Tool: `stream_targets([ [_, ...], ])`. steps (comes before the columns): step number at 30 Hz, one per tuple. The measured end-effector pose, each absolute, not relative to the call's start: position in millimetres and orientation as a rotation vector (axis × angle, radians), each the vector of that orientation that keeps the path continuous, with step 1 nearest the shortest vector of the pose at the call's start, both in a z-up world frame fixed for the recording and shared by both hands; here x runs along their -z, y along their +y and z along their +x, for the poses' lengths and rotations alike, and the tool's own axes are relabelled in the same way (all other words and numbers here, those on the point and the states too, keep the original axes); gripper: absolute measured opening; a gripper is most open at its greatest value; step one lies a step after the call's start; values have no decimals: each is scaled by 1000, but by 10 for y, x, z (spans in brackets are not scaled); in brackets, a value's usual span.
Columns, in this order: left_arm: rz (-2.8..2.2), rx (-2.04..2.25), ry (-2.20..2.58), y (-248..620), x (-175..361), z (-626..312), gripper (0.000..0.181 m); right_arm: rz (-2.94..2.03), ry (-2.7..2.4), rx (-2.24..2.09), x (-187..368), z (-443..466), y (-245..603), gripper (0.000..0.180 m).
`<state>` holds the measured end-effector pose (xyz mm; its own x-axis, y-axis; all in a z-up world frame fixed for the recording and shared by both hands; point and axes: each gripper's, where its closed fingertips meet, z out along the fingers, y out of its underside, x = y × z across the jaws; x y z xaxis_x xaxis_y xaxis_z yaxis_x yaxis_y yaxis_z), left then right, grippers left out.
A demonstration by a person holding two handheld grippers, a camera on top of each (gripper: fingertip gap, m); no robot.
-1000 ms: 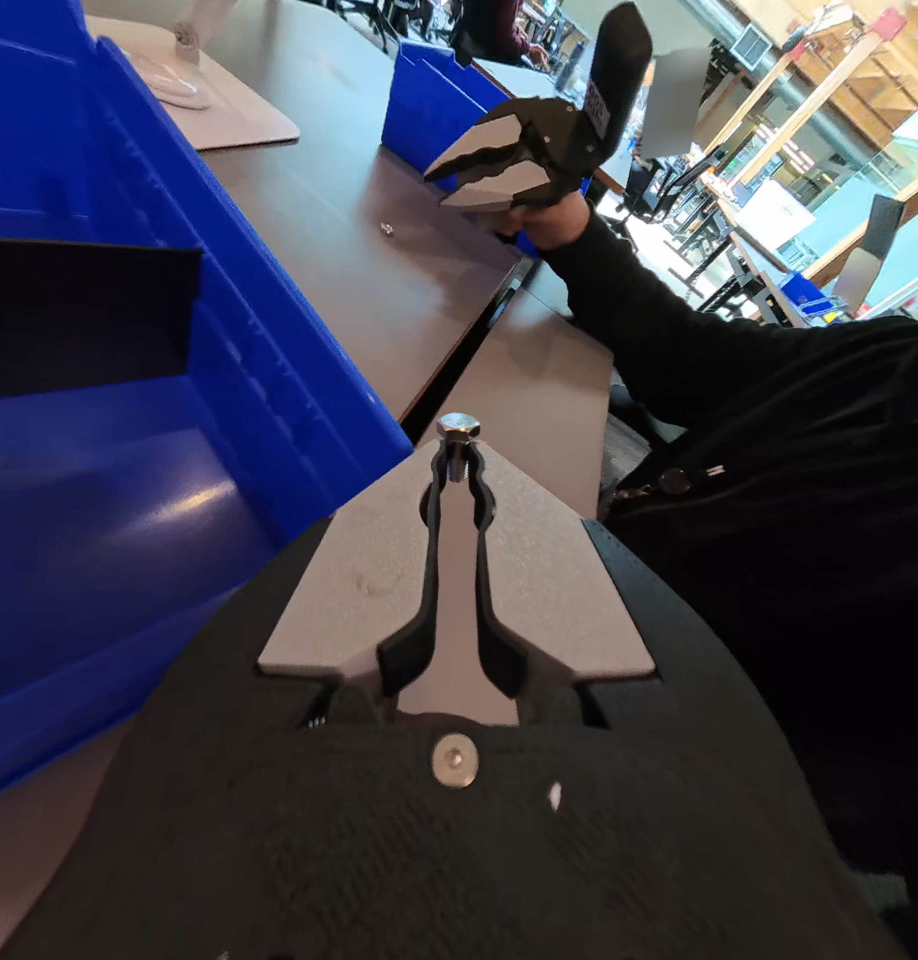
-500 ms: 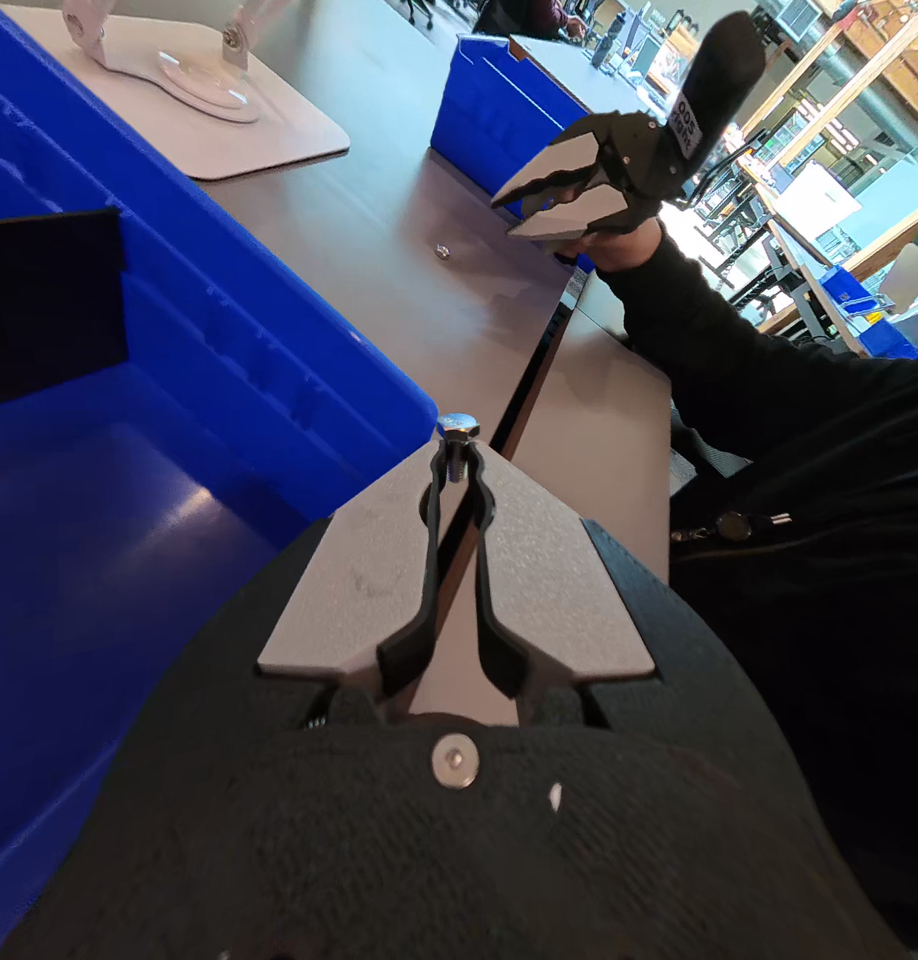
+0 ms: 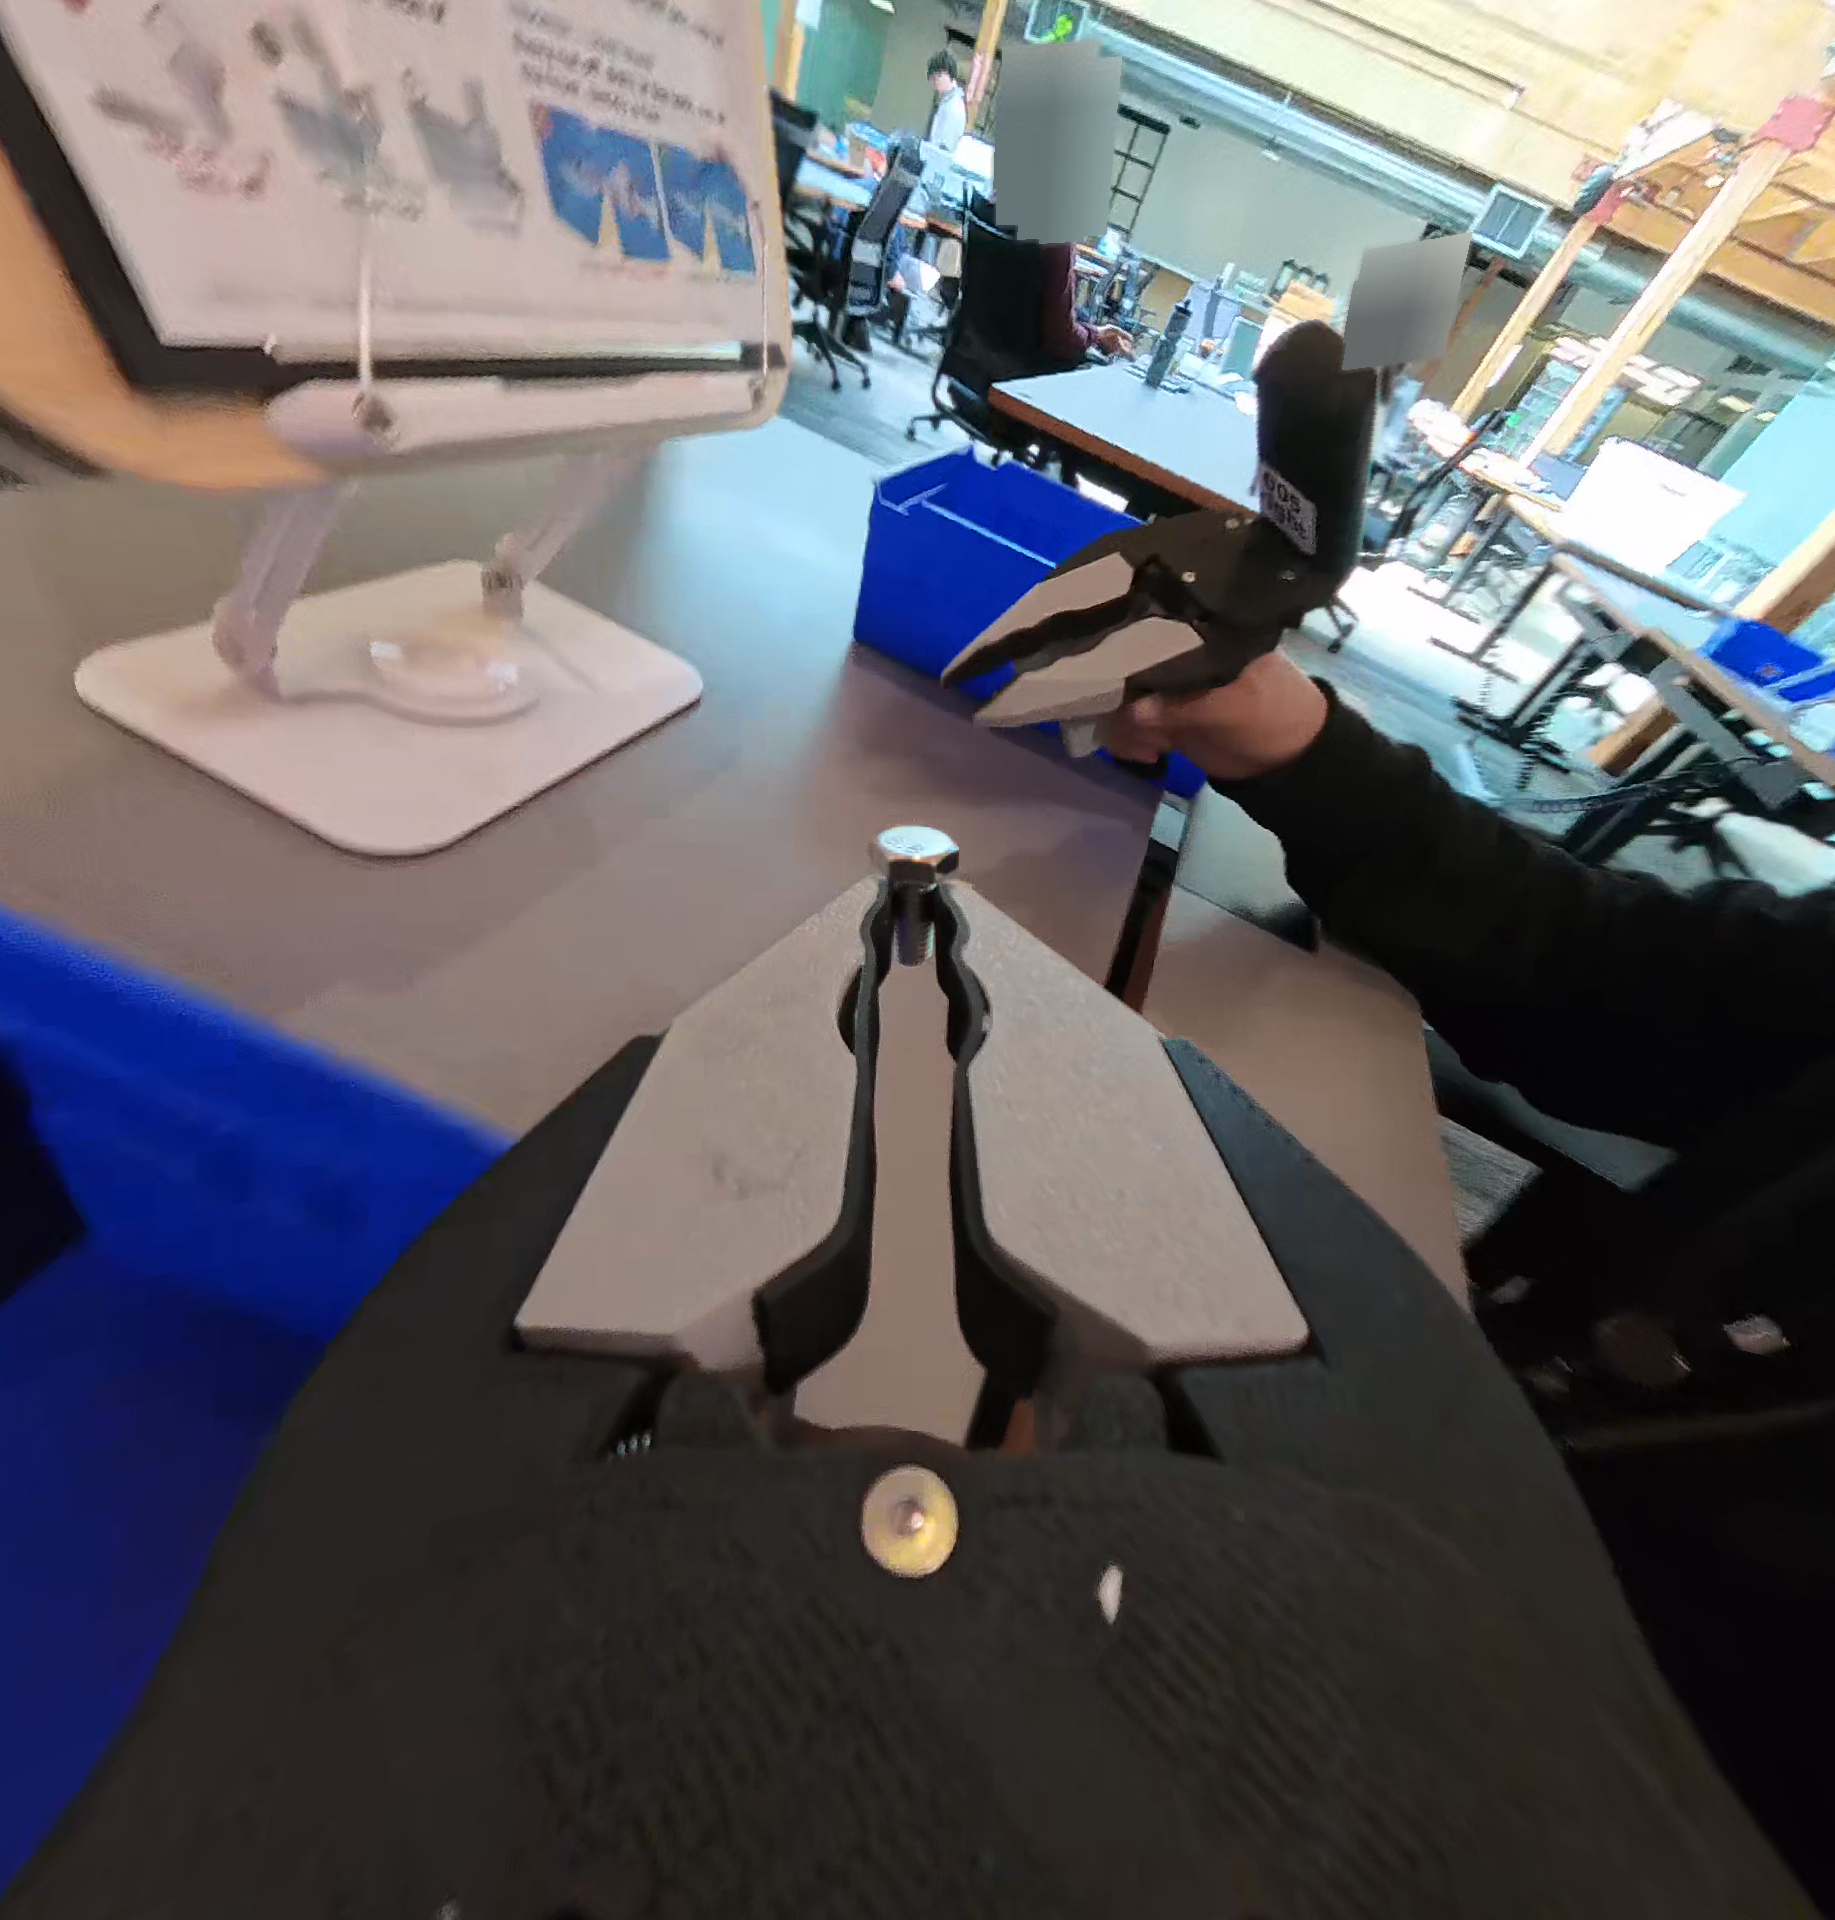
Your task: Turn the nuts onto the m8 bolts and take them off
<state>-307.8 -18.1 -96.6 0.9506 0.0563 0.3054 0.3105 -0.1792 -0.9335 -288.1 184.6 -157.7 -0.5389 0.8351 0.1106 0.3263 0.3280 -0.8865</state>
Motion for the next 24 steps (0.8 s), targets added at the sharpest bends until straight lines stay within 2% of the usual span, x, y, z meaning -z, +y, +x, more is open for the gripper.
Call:
stream_targets([
  [5,-1736,119,-150,569,988,-2791,5,-1172,-2073,-1227,1731,-2889,1919,23],
  [10,-1857,138,-78,1043,1436,-2673,5,-1114,-2119,-1344,1718,-2844,1720,23],
  [14,-1954,-113,-38,1020,1688,-2826,5,-1072,-2138,-1585,1562,-2733,1438,25],
  [18,-1926,-337,9,939,1624,-2892,5,-1086,-2128,-1703,1520,-2709,1229,25],
  [24,-1980,-375,58,1024,1780,-2777,5,-1149,-2056,-1777,1491,-2770,1035,27],
])
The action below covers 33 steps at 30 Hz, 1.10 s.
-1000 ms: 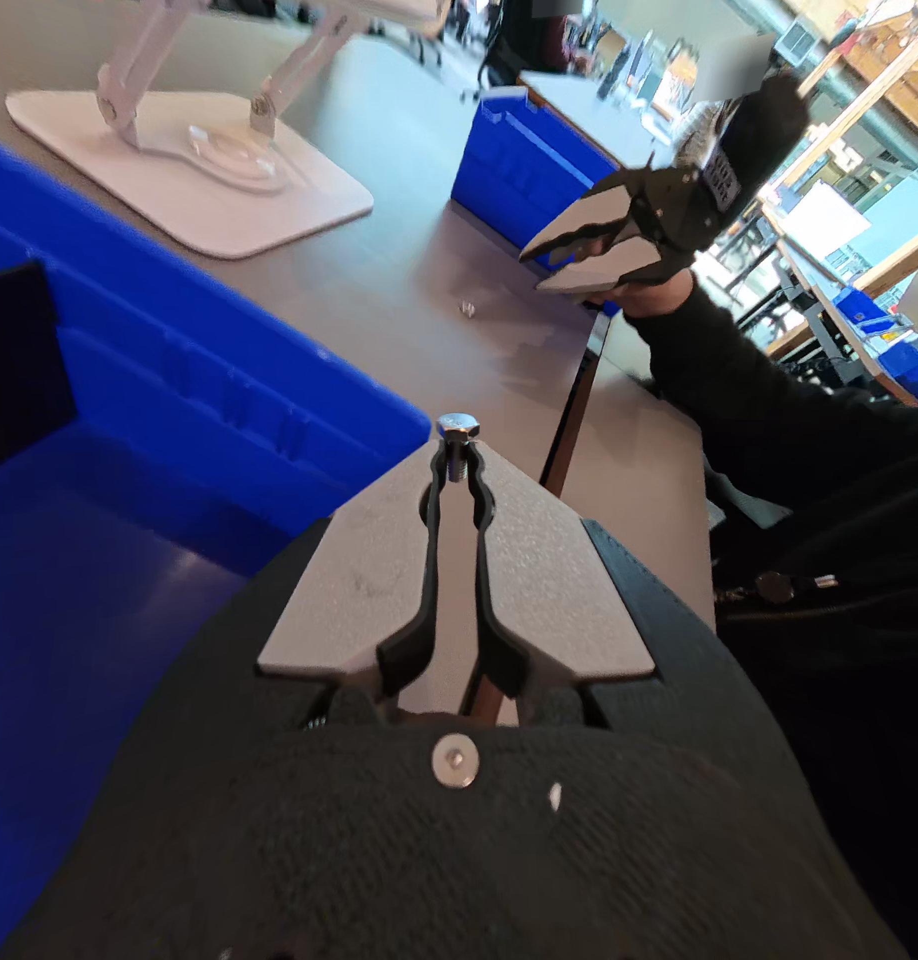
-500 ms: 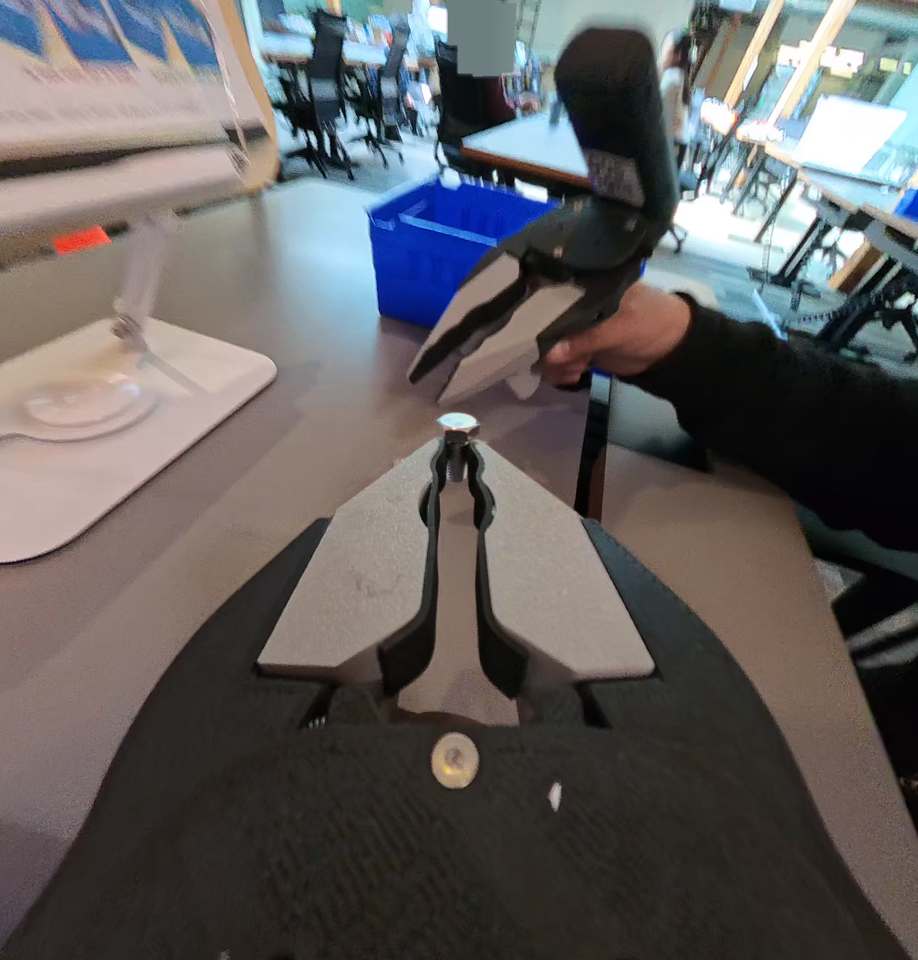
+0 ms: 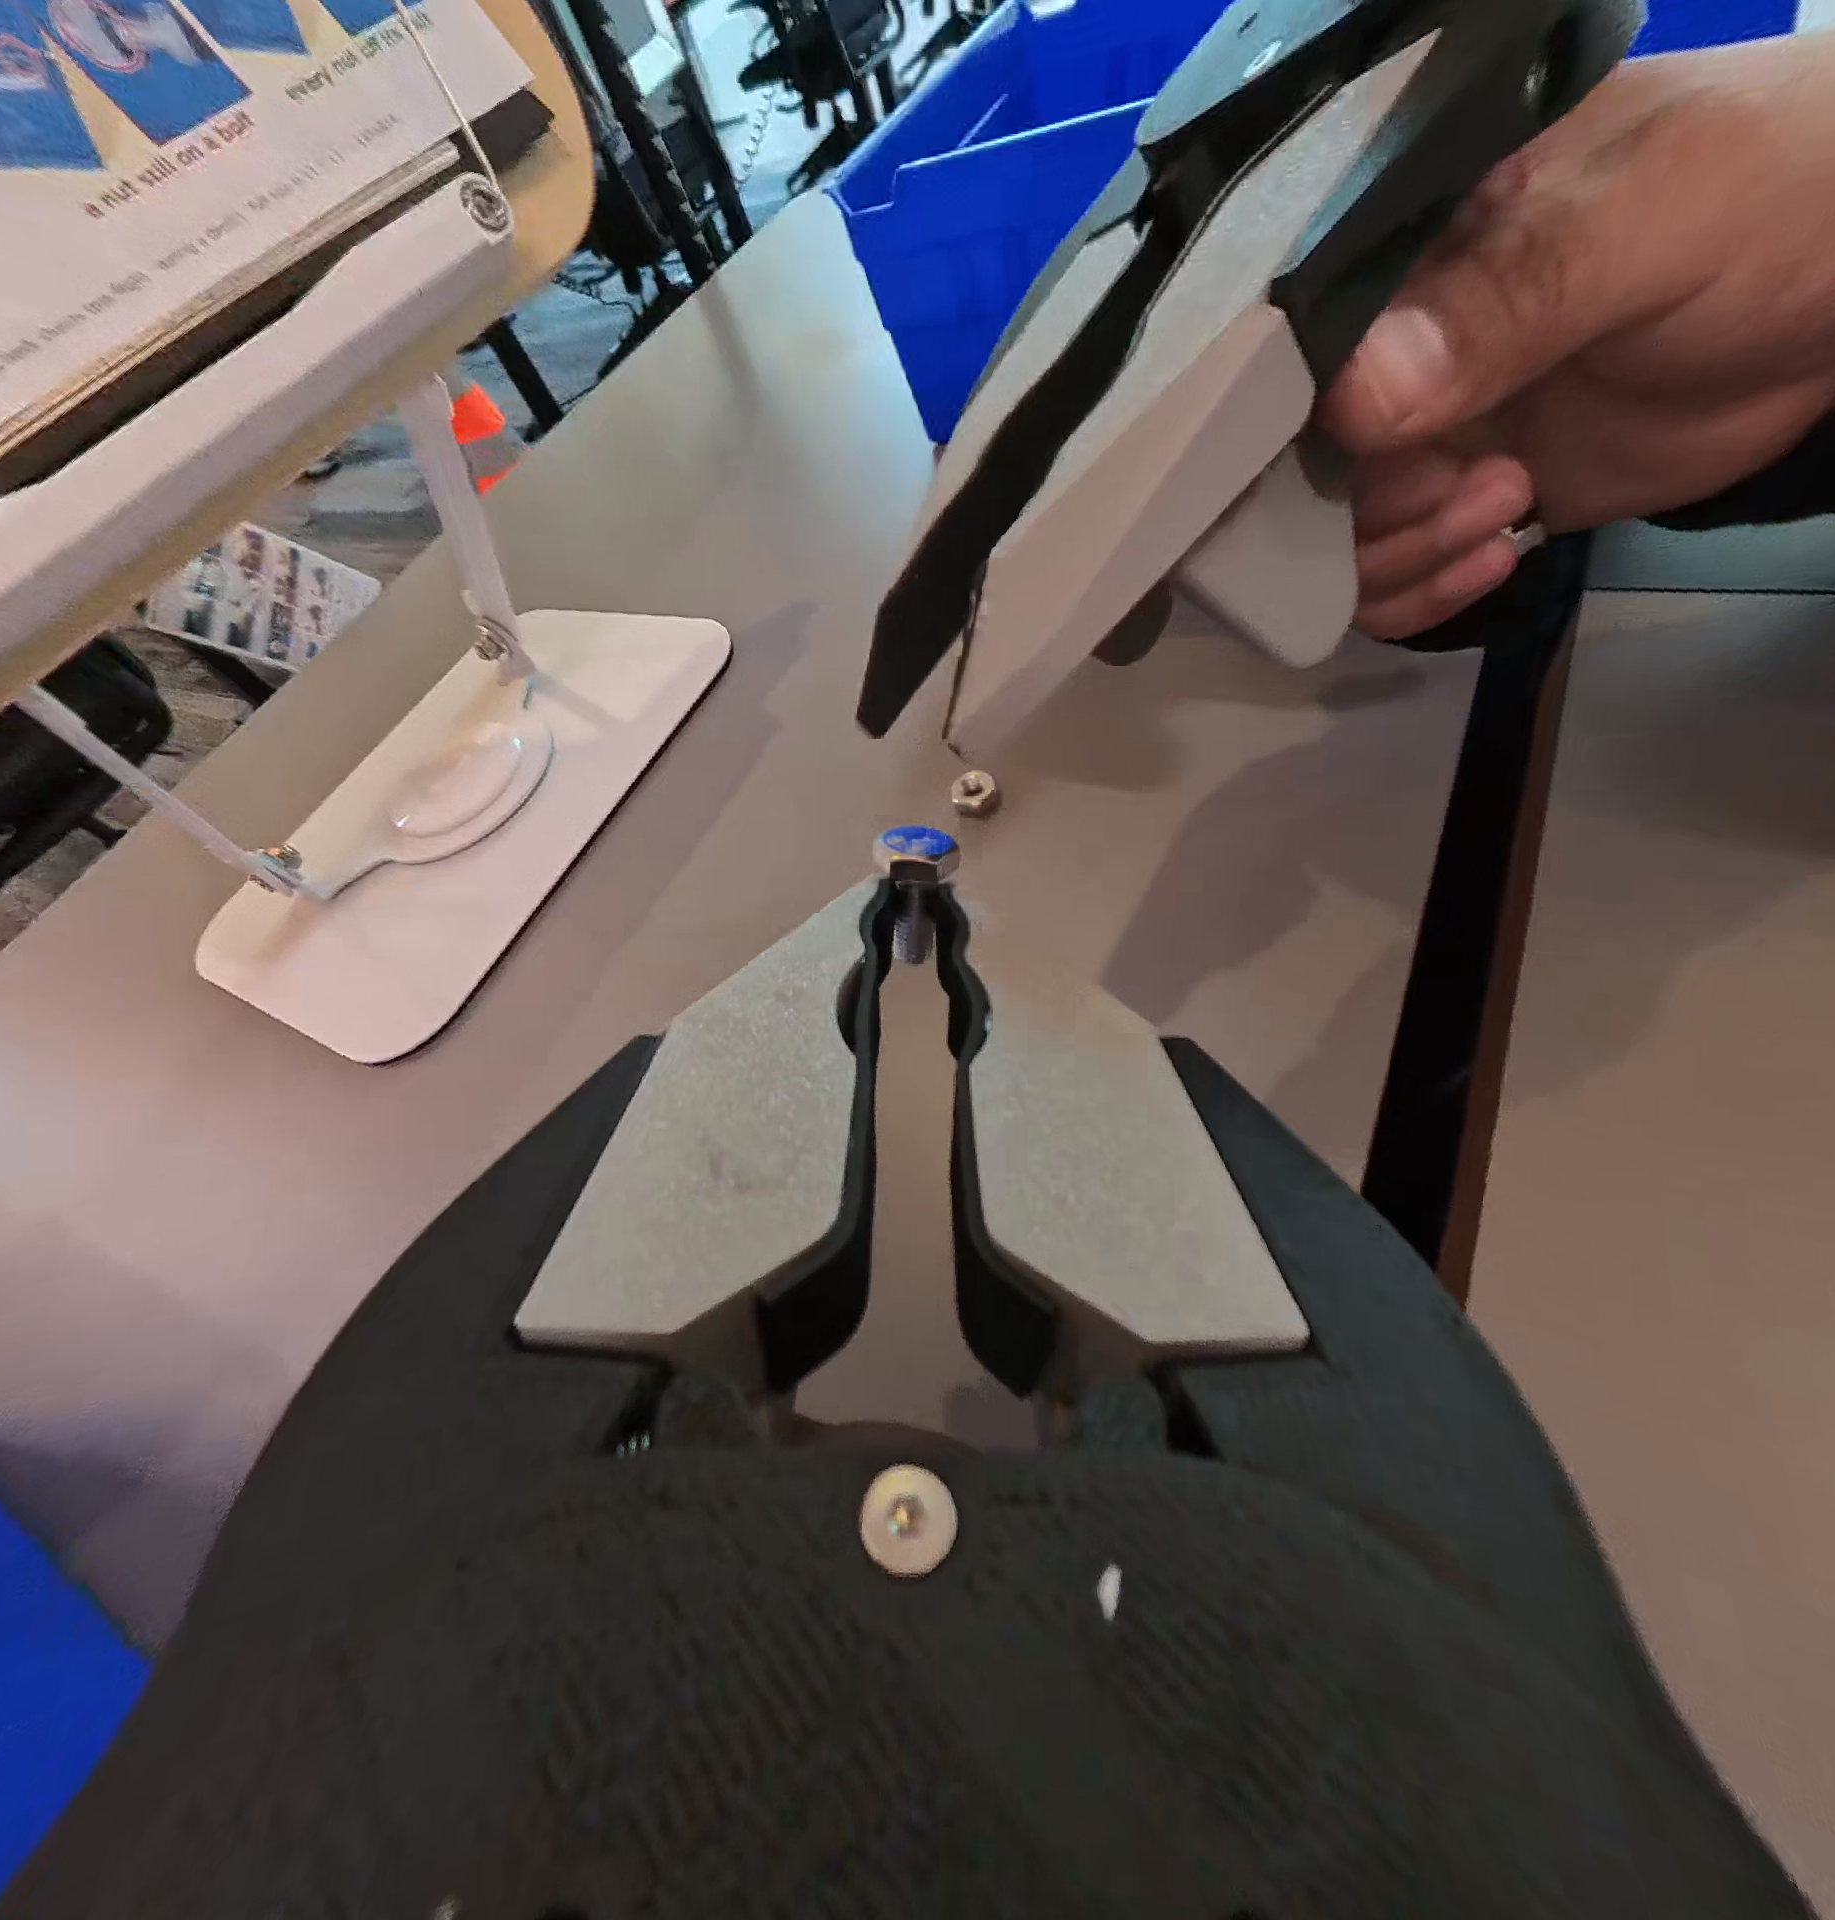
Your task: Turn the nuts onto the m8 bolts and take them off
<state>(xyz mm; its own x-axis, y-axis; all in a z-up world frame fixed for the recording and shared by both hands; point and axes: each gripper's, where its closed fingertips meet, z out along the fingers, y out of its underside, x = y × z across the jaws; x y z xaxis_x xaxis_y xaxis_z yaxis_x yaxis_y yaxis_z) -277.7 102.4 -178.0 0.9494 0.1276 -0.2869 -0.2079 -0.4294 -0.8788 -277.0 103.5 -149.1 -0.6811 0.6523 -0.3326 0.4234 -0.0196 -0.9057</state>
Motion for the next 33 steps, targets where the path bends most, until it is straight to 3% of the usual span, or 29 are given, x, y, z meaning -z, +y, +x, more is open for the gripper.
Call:
stream_targets([
  [14,-2012,-479,37,1052,1835,-2812,5,-1360,-2086,-1720,1768,-2893,953,26],
  [17,-2013,-527,39,1058,1848,-2836,5,-1383,-2093,-1766,1778,-2878,929,13],
  [21,-2031,-536,27,1065,1903,-2854,5,-1389,-2101,-1745,1831,-2891,934,12],
  [33,-1973,-475,-192,990,1809,-3004,7,-1363,-1867,-1910,1492,-2948,1165,12],
])
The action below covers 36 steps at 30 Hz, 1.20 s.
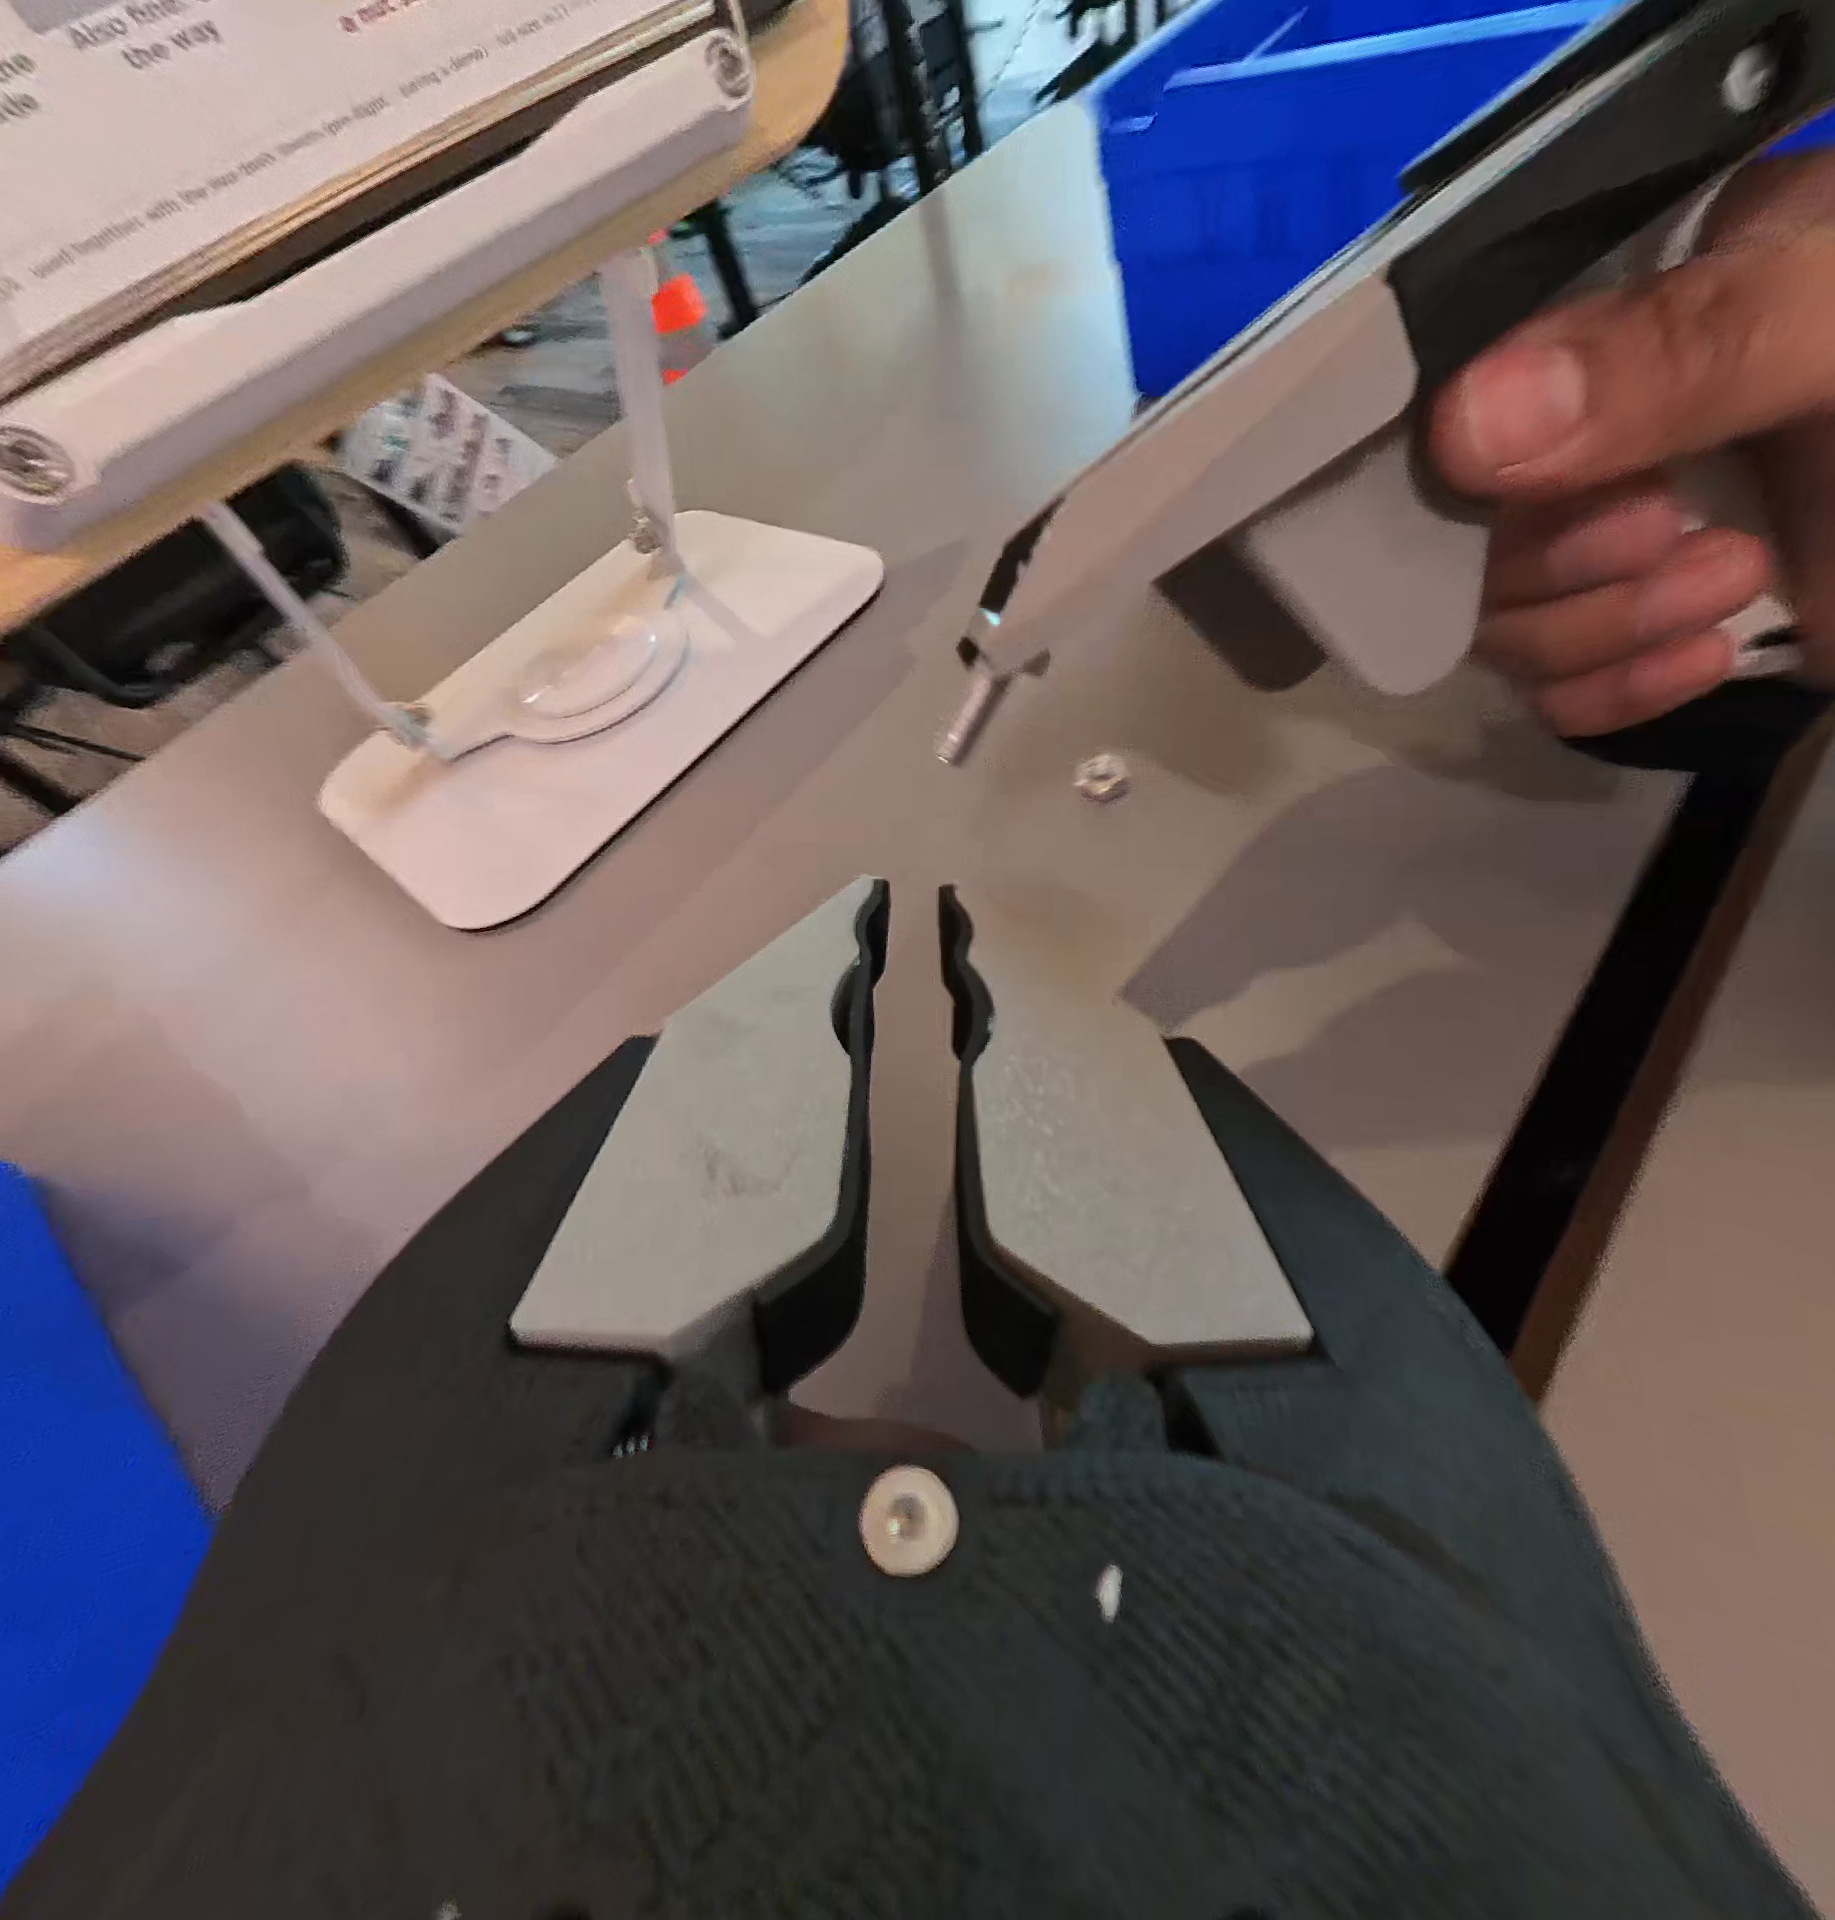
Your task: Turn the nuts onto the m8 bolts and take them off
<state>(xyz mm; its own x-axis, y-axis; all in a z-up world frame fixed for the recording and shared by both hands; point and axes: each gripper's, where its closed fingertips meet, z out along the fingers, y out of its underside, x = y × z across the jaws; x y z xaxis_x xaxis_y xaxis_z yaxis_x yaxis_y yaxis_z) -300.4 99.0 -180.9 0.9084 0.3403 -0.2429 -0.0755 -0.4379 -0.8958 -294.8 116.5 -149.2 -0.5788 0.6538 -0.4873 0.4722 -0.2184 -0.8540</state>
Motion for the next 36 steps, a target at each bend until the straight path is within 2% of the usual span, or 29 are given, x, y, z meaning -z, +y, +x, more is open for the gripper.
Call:
stream_targets([
  [5,-1796,-70,-228,1099,1587,-2733,13,-1240,-1775,-2100,1220,-2880,1104,11],
  [11,-1530,258,-297,1015,1214,-2678,10,-1104,-1726,-2351,971,-2732,988,11],
  [19,-1338,431,-253,914,947,-2592,0,-1007,-1694,-2457,852,-2639,922,11],
  [36,-1239,504,-299,849,873,-2663,0,-1005,-1680,-2467,919,-2637,834,11],
])
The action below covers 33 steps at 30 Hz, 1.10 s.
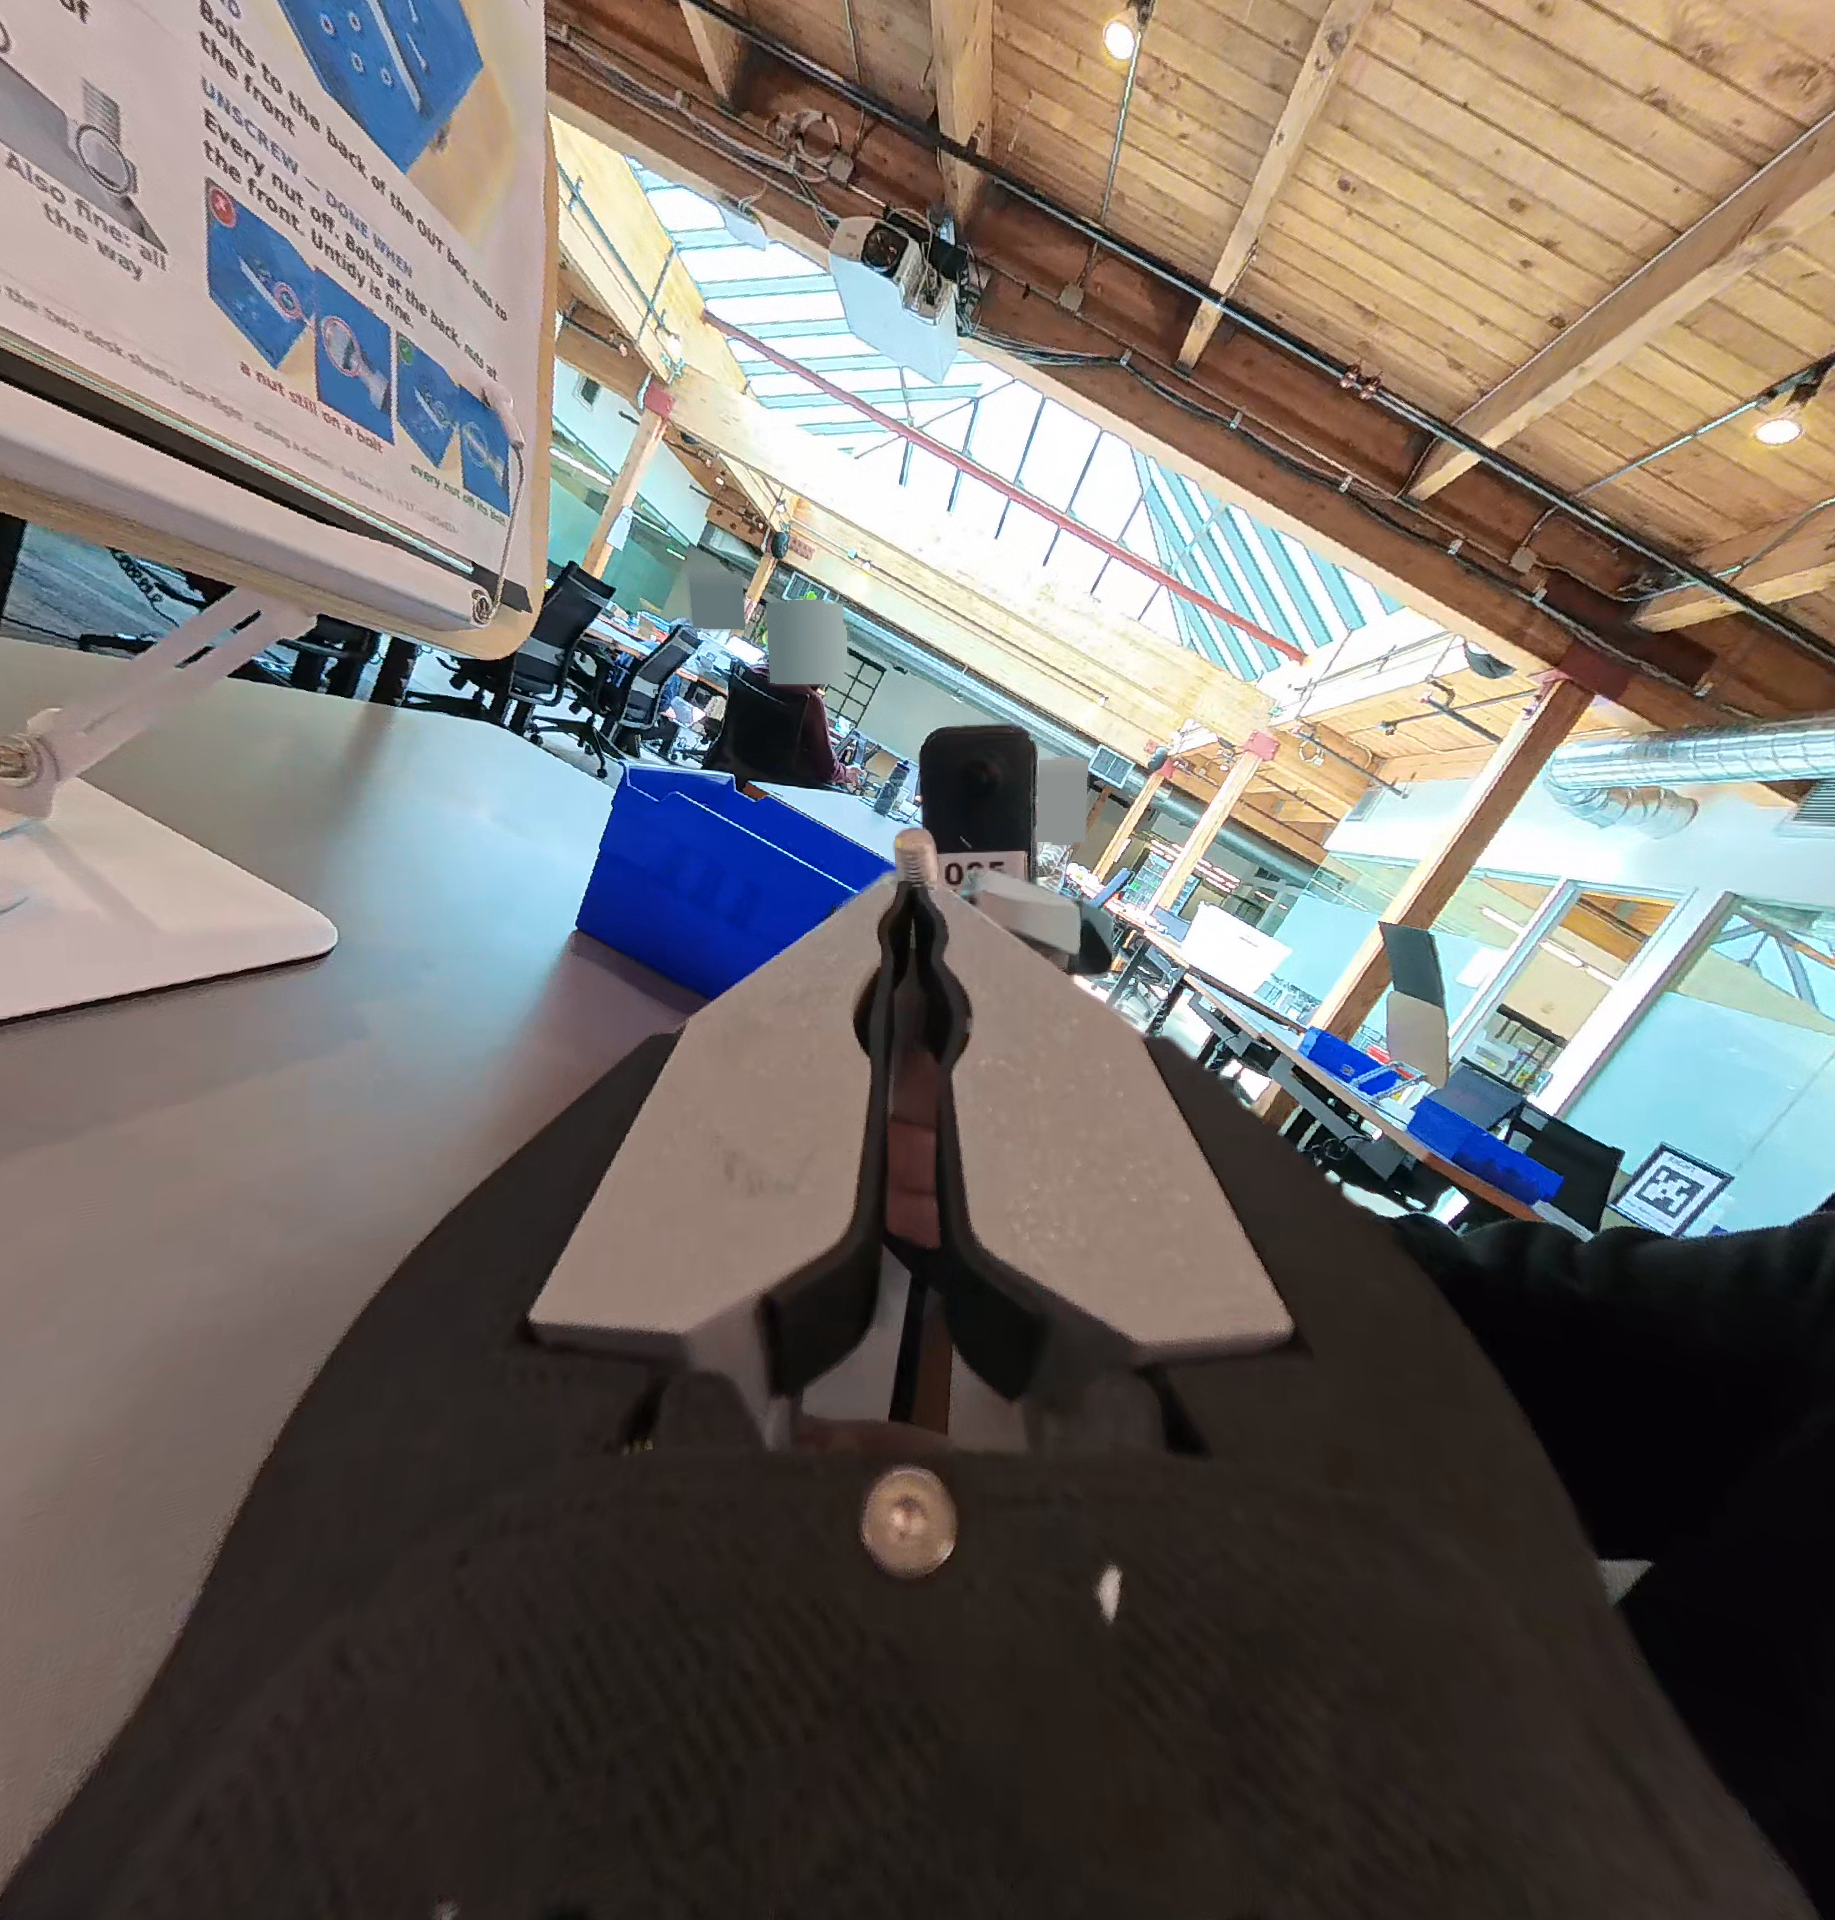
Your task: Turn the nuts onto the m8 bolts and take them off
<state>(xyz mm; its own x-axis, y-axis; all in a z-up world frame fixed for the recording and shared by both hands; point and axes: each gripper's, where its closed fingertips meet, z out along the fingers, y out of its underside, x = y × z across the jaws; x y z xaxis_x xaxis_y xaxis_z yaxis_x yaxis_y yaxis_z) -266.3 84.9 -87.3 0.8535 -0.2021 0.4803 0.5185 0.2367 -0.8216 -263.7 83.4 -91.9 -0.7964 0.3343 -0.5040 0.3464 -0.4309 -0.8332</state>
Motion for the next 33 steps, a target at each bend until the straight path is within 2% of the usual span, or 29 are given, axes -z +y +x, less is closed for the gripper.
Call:
stream_targets([
  [12,-1219,579,-248,823,818,-2567,0,989,1646,2461,920,-2637,826,11],
  [16,-1268,532,-231,878,870,-2532,18,957,1617,2490,860,-2608,849,11],
  [33,-1234,511,-237,874,826,-2534,5,895,1719,2453,940,-2547,664,11],
])
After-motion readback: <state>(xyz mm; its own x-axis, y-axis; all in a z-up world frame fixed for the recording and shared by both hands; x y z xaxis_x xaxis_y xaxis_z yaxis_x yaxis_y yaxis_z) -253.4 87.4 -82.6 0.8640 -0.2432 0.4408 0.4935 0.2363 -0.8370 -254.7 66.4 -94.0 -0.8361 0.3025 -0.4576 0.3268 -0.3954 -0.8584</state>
